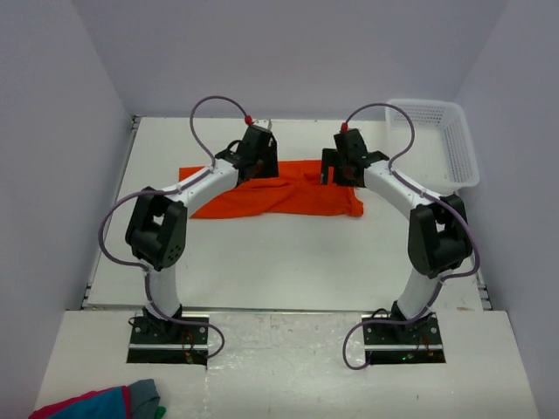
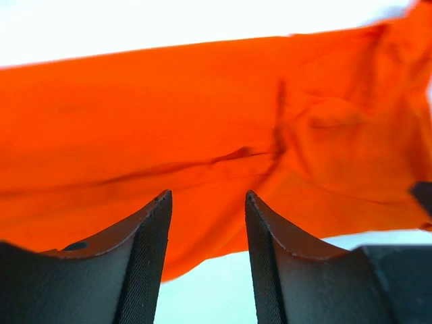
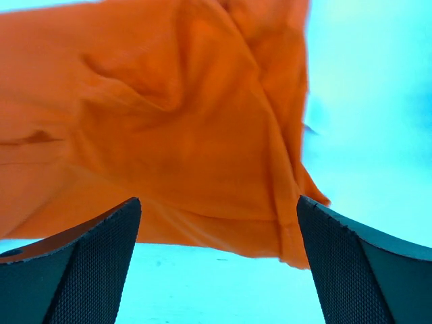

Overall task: Fold and stack the t-shirts
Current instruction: Fold the other side of the tshirt into a rectangle

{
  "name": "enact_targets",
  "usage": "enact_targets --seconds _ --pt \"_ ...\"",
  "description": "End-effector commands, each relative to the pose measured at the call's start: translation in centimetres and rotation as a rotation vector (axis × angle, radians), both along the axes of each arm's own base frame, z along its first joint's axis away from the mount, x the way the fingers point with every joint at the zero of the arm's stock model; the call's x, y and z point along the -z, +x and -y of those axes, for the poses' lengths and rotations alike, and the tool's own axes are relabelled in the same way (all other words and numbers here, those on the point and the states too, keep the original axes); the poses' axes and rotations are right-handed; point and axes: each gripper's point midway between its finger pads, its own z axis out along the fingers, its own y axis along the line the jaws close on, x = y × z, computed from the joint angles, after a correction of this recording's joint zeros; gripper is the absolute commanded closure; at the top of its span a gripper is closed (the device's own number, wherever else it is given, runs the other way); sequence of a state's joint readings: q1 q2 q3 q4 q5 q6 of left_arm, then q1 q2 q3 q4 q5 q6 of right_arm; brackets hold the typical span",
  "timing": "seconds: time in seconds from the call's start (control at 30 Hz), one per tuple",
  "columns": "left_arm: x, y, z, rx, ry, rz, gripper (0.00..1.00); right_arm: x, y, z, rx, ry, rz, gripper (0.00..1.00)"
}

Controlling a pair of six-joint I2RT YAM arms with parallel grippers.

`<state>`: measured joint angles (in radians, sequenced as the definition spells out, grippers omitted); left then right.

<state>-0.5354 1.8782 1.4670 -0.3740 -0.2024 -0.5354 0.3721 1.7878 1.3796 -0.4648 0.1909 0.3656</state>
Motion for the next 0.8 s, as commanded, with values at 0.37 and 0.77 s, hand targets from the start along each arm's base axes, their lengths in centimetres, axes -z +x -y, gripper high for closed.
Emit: enact_targets --seconds 0.37,0.77 --pt "0.9 1.2 14.4 0.544 -0.447 -0.008 0.53 3.9 -5.7 7.0 0.288 -0.217 -0.108 0.23" --pt "1.8 1.7 17.0 0.585 -0.500 -0.001 0.53 4.6 -6.4 8.3 0.352 -0.251 -0.134 0.34"
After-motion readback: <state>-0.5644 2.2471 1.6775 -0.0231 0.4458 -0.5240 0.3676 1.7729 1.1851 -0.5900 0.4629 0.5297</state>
